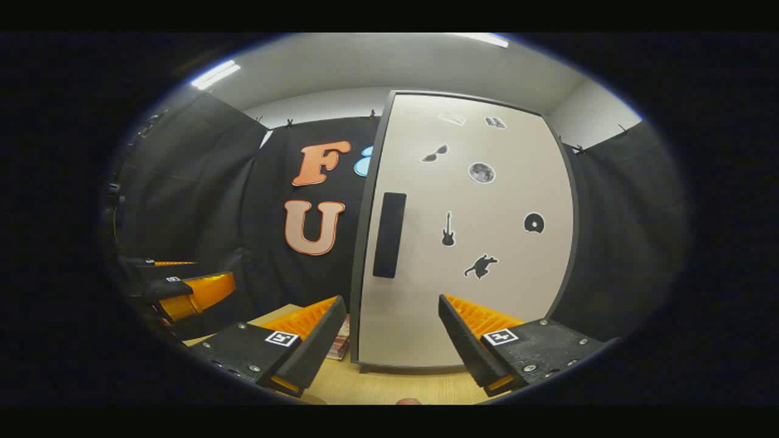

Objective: Open the cabinet door with the right hand, grasp the bottle in the cabinet with the left hand and place it on the coaster, then close the cabinet door with the right hand.

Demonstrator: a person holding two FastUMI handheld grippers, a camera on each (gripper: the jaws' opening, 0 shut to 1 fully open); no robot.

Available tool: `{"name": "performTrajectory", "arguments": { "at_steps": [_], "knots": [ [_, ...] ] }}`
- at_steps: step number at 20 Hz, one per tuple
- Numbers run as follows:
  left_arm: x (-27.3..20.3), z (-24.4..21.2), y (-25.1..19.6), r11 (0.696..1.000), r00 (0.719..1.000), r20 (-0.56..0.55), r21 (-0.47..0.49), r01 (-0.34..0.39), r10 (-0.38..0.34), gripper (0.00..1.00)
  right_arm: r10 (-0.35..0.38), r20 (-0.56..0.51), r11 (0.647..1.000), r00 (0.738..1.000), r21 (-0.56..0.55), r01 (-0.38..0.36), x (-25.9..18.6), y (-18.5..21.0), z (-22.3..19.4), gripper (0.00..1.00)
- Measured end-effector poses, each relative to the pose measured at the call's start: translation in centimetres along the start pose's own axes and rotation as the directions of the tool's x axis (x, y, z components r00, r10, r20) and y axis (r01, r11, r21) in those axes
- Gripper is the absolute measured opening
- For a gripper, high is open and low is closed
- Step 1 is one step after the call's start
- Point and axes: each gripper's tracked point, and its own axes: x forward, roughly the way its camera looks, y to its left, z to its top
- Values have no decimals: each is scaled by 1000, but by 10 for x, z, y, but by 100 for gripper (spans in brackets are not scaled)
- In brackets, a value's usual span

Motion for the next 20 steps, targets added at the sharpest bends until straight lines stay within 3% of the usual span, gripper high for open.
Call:
{"name": "performTrajectory", "arguments": {
  "at_steps": [20],
  "knots": [
    [4,-5,6,999,999,-19,35,27,-27,96,-36,-1,998,999,56,36,16,7,3,95]
  ]
}}
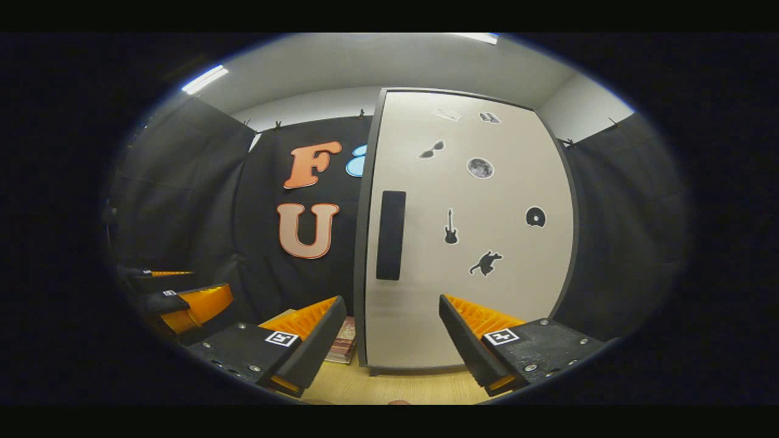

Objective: Open the cabinet door with the right hand, grasp the bottle in the cabinet with the left hand and place it on the coaster, then close the cabinet door with the right hand.

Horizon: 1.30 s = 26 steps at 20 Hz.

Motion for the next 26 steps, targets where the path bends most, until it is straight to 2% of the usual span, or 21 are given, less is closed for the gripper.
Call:
{"name": "performTrajectory", "arguments": {
  "at_steps": [9,13,16,17,18,21,26],
  "knots": [
    [-11,-6,40,997,997,-5,6,-76,76,95,-14,60,1000,998,-18,15,68,6,41,93],
    [-6,-12,54,996,996,-17,-11,-83,83,94,-34,49,999,998,26,33,100,5,47,84],
    [-2,-16,59,997,997,-23,-9,-72,72,95,-70,40,995,997,77,67,113,-1,47,70],
    [1,-16,59,998,998,-24,-7,-65,65,95,-78,38,993,996,90,74,116,-3,47,72],
    [4,-17,59,998,998,-24,-4,-56,55,95,-90,36,992,995,95,86,118,-4,47,59],
    [10,-20,63,999,999,-25,13,-35,35,95,-109,36,988,993,117,104,120,0,47,40],
    [22,-26,60,1000,999,-37,-6,29,-29,94,-159,45,980,986,129,152,114,-1,47,21]
  ]
}}
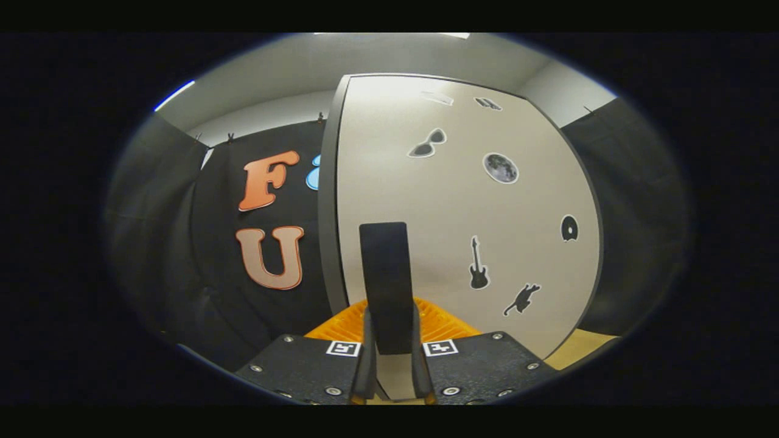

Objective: Open the cabinet door with the right hand, grasp the bottle in the cabinet with the left hand and place it on the coaster, then close the cabinet door with the right hand.

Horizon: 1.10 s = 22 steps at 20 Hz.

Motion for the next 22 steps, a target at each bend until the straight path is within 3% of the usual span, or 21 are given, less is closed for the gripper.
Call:
{"name": "performTrajectory", "arguments": {
  "at_steps": [7,12,17,18,22],
  "knots": [
    [-24,-6,-12,1000,1000,-29,-18,2,-3,94,-23,42,999,999,-43,25,-25,-3,11,16],
    [-55,-1,-38,999,999,-19,-29,-31,30,95,33,47,998,998,-57,-31,-49,-9,17,17],
    [-98,4,-84,997,999,-10,-51,-50,50,95,103,43,993,994,-57,-100,-76,-23,23,13],
    [-109,6,-95,997,999,-5,-53,-53,53,95,111,43,993,993,-55,-109,-83,-28,24,17],
    [-154,13,-130,996,997,14,-38,-78,79,95,114,46,993,992,-37,-112,-103,-56,28,14]
  ]
}}
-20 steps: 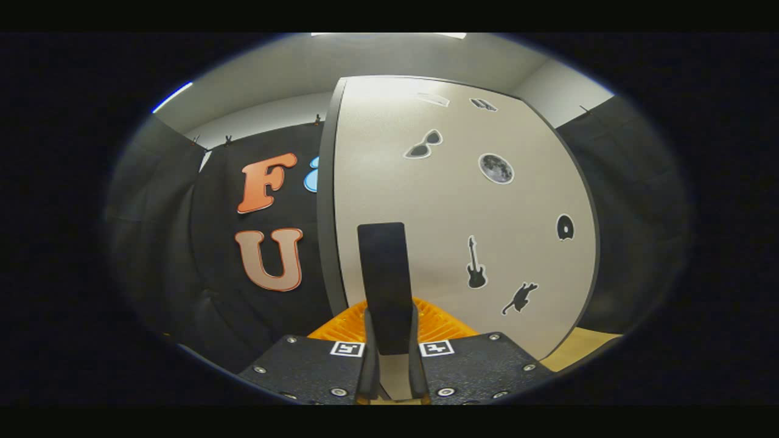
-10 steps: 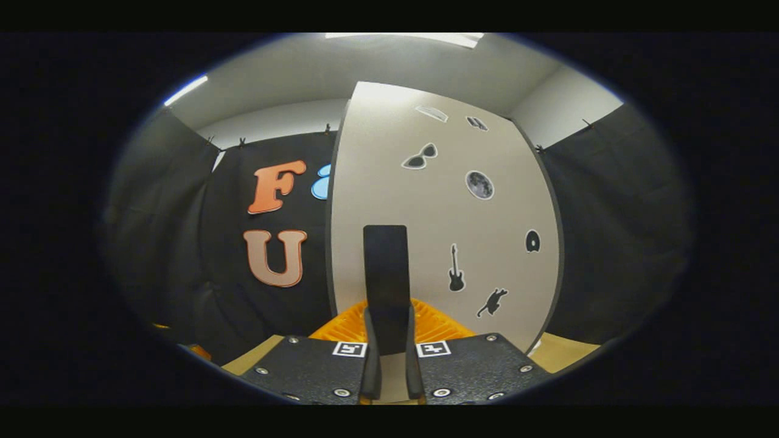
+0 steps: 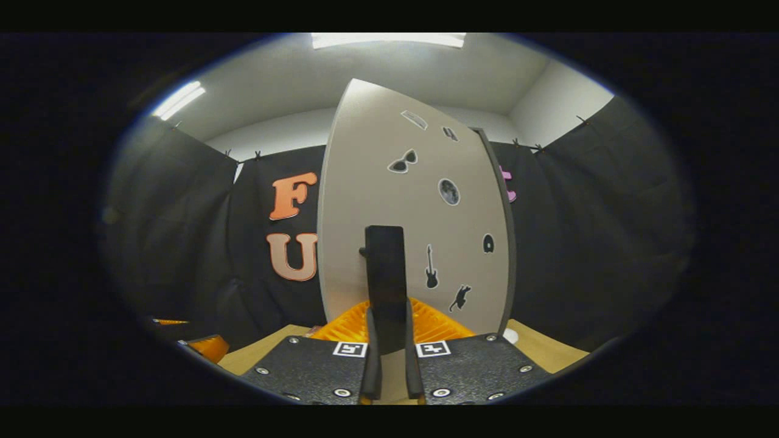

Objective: Open the cabinet door with the right hand, grasp the bottle in the cabinet with the left hand and place it on the coaster, then close the cabinet door with the right hand.

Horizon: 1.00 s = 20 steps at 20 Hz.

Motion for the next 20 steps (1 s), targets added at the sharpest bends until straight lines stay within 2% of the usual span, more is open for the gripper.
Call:
{"name": "performTrajectory", "arguments": {
  "at_steps": [1,5,7,8,9,10,11,14,15,16,17,18,19,20],
  "knots": [
    [-12,1,-8,1000,1000,5,1,-6,6,95,-7,4,1000,1000,1,7,-7,-8,2,12],
    [-36,-9,-41,1000,1000,-27,-23,13,-13,94,-49,1,999,999,-14,49,-27,-37,8,17],
    [-38,-9,-61,998,998,-39,-50,50,-52,95,-75,5,997,997,-22,75,-33,-52,10,5],
    [-37,-7,-70,996,996,-41,-59,71,-74,95,-86,8,996,996,-28,86,-35,-58,10,4],
    [-35,-4,-78,994,995,-41,-61,91,-93,95,-90,13,995,996,-37,91,-36,-63,11,8],
    [-33,-2,-84,992,993,-37,-58,108,-110,95,-90,17,995,996,-43,91,-37,-67,12,4],
    [-30,1,-89,991,992,-30,-50,120,-122,95,-92,17,995,996,-43,93,-38,-72,13,8],
    [-23,5,-101,988,989,-22,-40,148,-149,95,-108,17,992,994,-57,108,-42,-85,13,7],
    [-21,6,-103,987,987,-18,-36,158,-159,95,-119,27,991,993,-62,120,-42,-92,16,3],
    [-20,8,-104,986,987,-12,-31,163,-163,95,-129,37,989,991,-68,131,-42,-96,19,7],
    [-19,9,-103,986,986,-6,-27,164,-164,95,-139,41,987,989,-75,142,-41,-101,18,7],
    [-17,10,-101,986,986,-5,-27,164,-164,95,-150,43,985,988,-84,153,-40,-106,18,2],
    [-15,11,-100,986,987,-3,-28,164,-164,95,-164,43,981,985,-93,168,-42,-112,18,7],
    [-13,12,-97,986,987,-1,-27,162,-162,95,-176,47,979,983,-100,180,-44,-117,19,7]
  ]
}}
